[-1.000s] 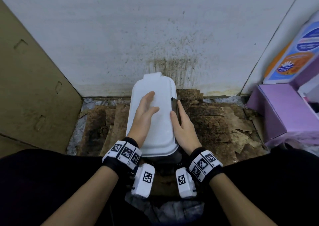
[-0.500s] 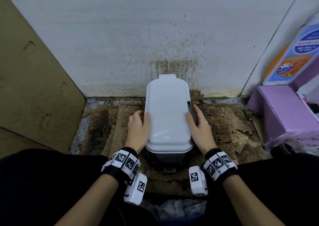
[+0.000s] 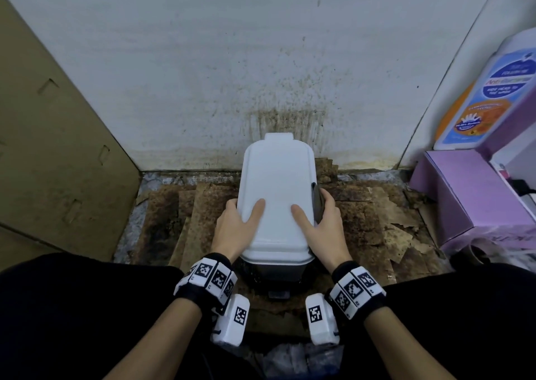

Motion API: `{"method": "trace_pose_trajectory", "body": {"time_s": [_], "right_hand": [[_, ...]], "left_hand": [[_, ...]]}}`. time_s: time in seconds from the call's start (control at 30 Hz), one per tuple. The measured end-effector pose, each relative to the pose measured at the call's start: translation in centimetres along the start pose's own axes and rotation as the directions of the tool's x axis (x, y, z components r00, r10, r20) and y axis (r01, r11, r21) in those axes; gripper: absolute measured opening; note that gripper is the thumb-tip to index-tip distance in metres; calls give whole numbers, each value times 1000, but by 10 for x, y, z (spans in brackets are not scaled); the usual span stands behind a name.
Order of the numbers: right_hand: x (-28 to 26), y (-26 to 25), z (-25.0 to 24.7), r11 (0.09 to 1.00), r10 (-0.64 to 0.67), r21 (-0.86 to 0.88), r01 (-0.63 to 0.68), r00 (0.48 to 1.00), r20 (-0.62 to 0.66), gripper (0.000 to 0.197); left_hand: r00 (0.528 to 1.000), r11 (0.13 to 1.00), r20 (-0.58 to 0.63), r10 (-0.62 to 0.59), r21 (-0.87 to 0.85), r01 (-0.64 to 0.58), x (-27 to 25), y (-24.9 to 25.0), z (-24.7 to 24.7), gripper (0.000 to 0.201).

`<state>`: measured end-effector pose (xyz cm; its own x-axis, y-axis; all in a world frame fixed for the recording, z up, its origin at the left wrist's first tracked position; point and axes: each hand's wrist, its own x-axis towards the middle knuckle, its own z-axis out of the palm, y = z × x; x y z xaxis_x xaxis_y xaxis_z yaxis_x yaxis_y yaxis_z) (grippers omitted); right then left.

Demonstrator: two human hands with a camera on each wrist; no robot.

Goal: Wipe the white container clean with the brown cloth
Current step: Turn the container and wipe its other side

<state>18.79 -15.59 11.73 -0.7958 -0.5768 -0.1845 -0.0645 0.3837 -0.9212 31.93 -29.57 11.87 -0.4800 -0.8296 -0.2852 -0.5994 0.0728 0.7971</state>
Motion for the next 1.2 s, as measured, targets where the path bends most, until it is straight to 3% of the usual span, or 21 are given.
{"method": "trace_pose_trajectory", "body": {"time_s": [0.1,0.2,0.37,0.53,0.77,0.9,1.07,1.2], "right_hand": [[-13,-1,11,998,34,60,-29,996,-78,88],[-36,-4,28,989,103,126,-83,981,-164,85],[-60,-4,51,979,126,185,-88,971,-205,90],[-43,-6,46,984,84,165,-61,988,-131,93],[10,-21,25,991,87,109,-83,996,-36,102],[44,-32,7,994,85,65,-85,996,-4,101],[80,-40,-9,997,71,-20,-70,995,66,95],[103,-36,-16,995,36,-99,-26,994,102,90]], "left_hand": [[998,998,26,55,-12,-55,4,4,-14,63],[987,996,135,92,3,-94,15,2,-30,61],[964,994,242,108,-37,-102,27,-5,-41,63],[978,980,155,138,122,-158,33,-11,-38,70],[975,918,-80,209,360,-167,14,-13,-39,51],[980,935,-165,107,353,-43,1,-19,-33,57],[993,972,-95,-68,217,87,-27,-20,-28,61],[993,992,-43,-106,65,109,-37,-15,-26,56]]}}
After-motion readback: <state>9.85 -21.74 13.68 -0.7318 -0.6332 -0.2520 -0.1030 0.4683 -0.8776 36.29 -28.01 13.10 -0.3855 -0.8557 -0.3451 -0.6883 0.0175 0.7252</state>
